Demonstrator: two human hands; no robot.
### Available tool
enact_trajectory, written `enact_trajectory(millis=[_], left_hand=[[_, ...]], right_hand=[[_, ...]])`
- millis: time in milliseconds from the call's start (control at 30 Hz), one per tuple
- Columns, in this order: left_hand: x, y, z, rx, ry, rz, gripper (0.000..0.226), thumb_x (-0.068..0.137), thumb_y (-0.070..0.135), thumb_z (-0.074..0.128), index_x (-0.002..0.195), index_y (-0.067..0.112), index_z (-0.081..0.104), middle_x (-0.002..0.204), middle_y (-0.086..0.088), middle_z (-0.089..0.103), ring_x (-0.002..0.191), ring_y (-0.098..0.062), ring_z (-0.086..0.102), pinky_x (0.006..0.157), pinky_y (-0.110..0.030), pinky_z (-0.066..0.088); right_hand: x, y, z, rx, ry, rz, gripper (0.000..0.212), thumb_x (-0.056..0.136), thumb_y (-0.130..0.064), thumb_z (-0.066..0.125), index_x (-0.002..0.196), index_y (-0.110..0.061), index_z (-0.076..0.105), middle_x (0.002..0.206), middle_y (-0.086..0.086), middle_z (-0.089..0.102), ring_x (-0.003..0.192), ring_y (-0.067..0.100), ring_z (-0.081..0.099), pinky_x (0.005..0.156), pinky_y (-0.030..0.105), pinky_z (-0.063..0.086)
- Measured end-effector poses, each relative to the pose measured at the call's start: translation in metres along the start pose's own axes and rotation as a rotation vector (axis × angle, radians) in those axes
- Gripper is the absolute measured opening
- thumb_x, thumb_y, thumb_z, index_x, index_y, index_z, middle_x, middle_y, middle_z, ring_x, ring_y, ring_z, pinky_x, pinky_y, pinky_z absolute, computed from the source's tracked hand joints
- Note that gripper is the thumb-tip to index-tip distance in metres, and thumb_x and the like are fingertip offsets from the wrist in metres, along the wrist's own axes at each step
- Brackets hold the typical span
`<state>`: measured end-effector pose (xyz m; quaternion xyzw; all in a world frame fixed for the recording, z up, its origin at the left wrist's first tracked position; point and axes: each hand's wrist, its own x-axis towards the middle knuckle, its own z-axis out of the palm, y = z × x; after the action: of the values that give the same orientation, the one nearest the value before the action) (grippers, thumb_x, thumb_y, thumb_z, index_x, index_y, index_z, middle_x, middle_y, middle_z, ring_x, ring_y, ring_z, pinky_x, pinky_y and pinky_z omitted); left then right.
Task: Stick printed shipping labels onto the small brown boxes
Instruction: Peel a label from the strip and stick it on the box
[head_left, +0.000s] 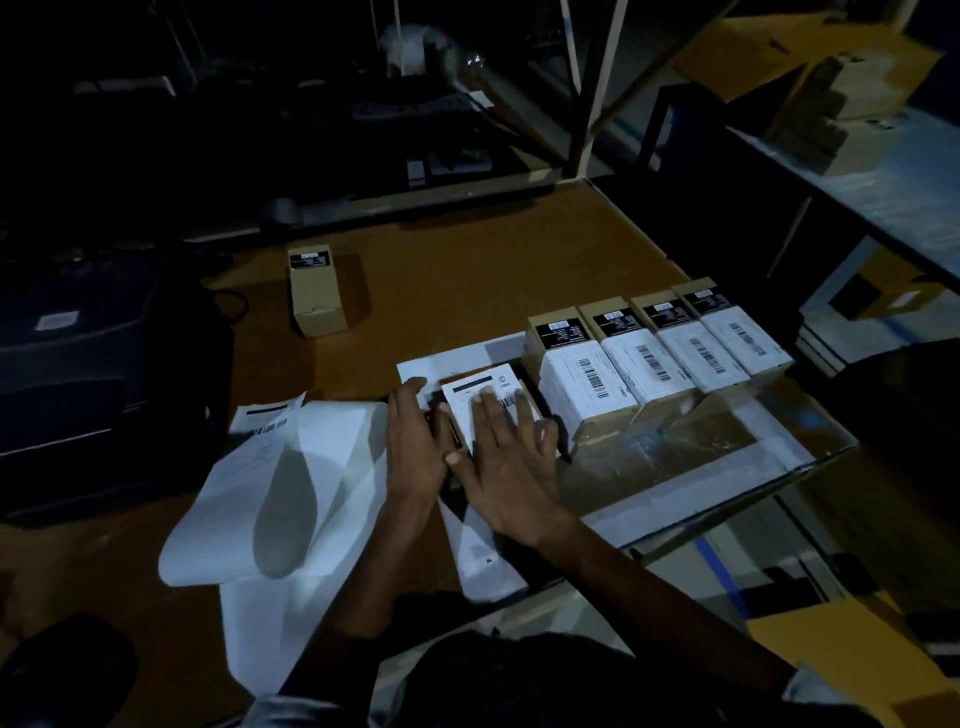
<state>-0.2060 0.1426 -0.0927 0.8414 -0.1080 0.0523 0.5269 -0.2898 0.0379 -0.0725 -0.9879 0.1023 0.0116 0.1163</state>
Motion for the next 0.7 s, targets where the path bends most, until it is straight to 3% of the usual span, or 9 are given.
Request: enact_trajectory(millis=[133, 233, 300, 433, 500, 567, 633, 700], left_hand=[[0.001, 0.004, 0.000, 0.013, 0.028, -0.050, 0.038, 0.100, 0.007, 0.048, 0.137, 0.013, 0.043, 0.136, -0.006, 0.050, 0.122, -0.014, 0.048, 0.094, -0.021, 0.039], [0.001, 0.003, 0.000, 0.019, 0.027, -0.066, 0.045, 0.097, -0.003, 0.041, 0.139, 0.014, 0.042, 0.135, -0.003, 0.050, 0.123, -0.014, 0.048, 0.097, -0.020, 0.037], [0.001, 0.002, 0.000, 0.037, 0.025, -0.049, 0.049, 0.094, -0.008, 0.044, 0.138, 0.012, 0.042, 0.134, -0.006, 0.050, 0.123, -0.018, 0.049, 0.093, -0.011, 0.037], [0.001, 0.006, 0.002, 0.030, 0.017, -0.091, 0.055, 0.087, -0.016, 0.049, 0.137, 0.006, 0.043, 0.136, -0.013, 0.052, 0.126, -0.022, 0.050, 0.081, 0.005, 0.035], [0.001, 0.009, 0.003, 0.035, 0.031, -0.094, 0.047, 0.092, -0.011, 0.050, 0.135, 0.008, 0.045, 0.131, -0.009, 0.055, 0.119, -0.012, 0.053, 0.080, 0.005, 0.037], [0.001, 0.012, 0.002, 0.023, 0.036, -0.102, 0.038, 0.096, -0.005, 0.048, 0.131, 0.010, 0.047, 0.122, -0.005, 0.059, 0.110, -0.003, 0.057, 0.084, 0.000, 0.038], [0.001, 0.011, 0.001, 0.021, 0.022, -0.073, 0.043, 0.093, -0.008, 0.049, 0.134, 0.007, 0.047, 0.126, -0.009, 0.057, 0.118, -0.017, 0.055, 0.090, -0.007, 0.036], [0.001, 0.008, -0.001, 0.007, -0.010, -0.086, 0.047, 0.092, -0.011, 0.049, 0.136, 0.007, 0.045, 0.125, -0.005, 0.054, 0.116, -0.020, 0.054, 0.084, -0.002, 0.040]], right_hand=[[0.007, 0.004, -0.004, -0.040, 0.020, 0.059, 0.089, 0.092, -0.068, -0.010, 0.161, -0.012, -0.001, 0.168, 0.007, -0.009, 0.154, 0.028, -0.011, 0.121, 0.052, -0.002], [0.007, -0.007, 0.001, -0.011, -0.075, -0.151, 0.093, 0.088, -0.068, -0.019, 0.160, -0.011, -0.004, 0.167, 0.011, -0.012, 0.153, 0.023, -0.019, 0.124, 0.045, -0.010], [0.012, 0.001, -0.002, -0.028, -0.094, -0.228, 0.096, 0.085, -0.070, -0.021, 0.160, -0.012, -0.004, 0.168, 0.008, -0.011, 0.153, 0.021, -0.020, 0.125, 0.043, -0.010], [0.028, 0.026, -0.009, -0.021, -0.040, -0.010, 0.093, 0.087, -0.069, -0.012, 0.159, -0.010, -0.010, 0.167, 0.008, -0.015, 0.154, 0.022, -0.017, 0.125, 0.041, -0.006], [0.025, 0.014, -0.007, 0.025, -0.060, 0.006, 0.094, 0.085, -0.068, -0.011, 0.158, -0.008, -0.012, 0.165, 0.010, -0.019, 0.153, 0.024, -0.019, 0.125, 0.041, -0.008], [0.012, -0.004, -0.002, 0.045, -0.101, -0.116, 0.092, 0.088, -0.068, -0.009, 0.158, -0.008, -0.011, 0.165, 0.011, -0.020, 0.152, 0.022, -0.024, 0.124, 0.039, -0.013], [0.004, -0.006, -0.001, 0.022, -0.132, -0.211, 0.093, 0.088, -0.069, -0.011, 0.159, -0.010, -0.009, 0.167, 0.008, -0.017, 0.152, 0.018, -0.023, 0.124, 0.039, -0.013], [0.007, 0.006, -0.002, -0.014, -0.104, -0.199, 0.088, 0.091, -0.067, -0.008, 0.160, -0.012, -0.007, 0.168, 0.005, -0.014, 0.152, 0.017, -0.021, 0.125, 0.043, -0.009]])
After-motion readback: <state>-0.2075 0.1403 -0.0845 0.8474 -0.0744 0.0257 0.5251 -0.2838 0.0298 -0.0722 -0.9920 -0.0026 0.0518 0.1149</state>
